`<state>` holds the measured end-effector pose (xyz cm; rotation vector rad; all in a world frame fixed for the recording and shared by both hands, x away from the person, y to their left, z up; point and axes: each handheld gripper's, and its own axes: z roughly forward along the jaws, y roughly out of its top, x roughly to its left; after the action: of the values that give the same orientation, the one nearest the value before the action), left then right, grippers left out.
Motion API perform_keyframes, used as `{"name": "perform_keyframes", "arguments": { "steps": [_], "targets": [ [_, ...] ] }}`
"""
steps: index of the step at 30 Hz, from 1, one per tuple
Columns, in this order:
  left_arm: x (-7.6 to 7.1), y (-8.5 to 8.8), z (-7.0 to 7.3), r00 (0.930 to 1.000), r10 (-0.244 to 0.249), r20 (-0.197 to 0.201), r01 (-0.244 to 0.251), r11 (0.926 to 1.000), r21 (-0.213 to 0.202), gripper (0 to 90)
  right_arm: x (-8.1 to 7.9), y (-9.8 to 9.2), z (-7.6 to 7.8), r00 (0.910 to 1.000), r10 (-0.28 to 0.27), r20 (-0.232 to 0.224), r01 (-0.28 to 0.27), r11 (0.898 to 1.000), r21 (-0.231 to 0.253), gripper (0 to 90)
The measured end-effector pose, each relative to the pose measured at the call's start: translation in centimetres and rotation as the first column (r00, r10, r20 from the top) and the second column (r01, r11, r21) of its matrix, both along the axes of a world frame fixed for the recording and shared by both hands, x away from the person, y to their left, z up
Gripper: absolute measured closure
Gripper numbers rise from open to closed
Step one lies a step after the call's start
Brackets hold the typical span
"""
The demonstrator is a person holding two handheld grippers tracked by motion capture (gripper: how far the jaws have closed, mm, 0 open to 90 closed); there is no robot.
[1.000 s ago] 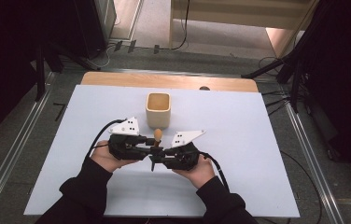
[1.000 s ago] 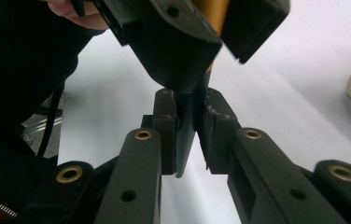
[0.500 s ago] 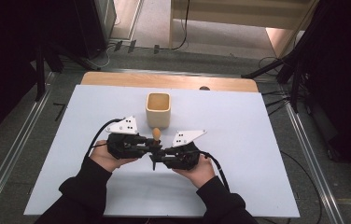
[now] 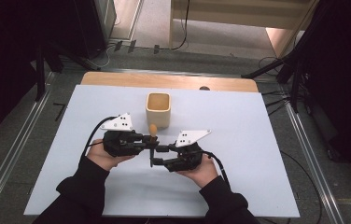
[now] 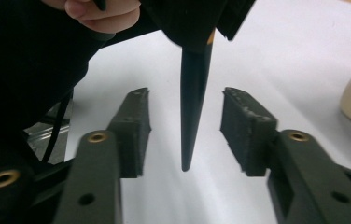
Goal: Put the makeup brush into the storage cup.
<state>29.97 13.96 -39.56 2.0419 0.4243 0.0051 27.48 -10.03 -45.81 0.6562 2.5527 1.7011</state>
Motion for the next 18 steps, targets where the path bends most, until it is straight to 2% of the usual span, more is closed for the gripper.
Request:
{"name": "perform_keyframes", "arguments": {
  "steps": [7,18],
  "targets": [
    [0.1,0.6,0.2,0.9998,0.022,0.001,-0.022,0.9997,-0.008,77.7,-0.2,-1.4,0.3,0.9998,-0.021,0.002,0.021,1.000,0.019,43.9],
    [0.4,1.8,0.2,0.9984,0.056,0.005,-0.056,0.9982,-0.020,77.7,-0.5,-4.1,0.5,0.9965,-0.067,0.050,0.065,0.997,0.051,35.5]
  ]
}}
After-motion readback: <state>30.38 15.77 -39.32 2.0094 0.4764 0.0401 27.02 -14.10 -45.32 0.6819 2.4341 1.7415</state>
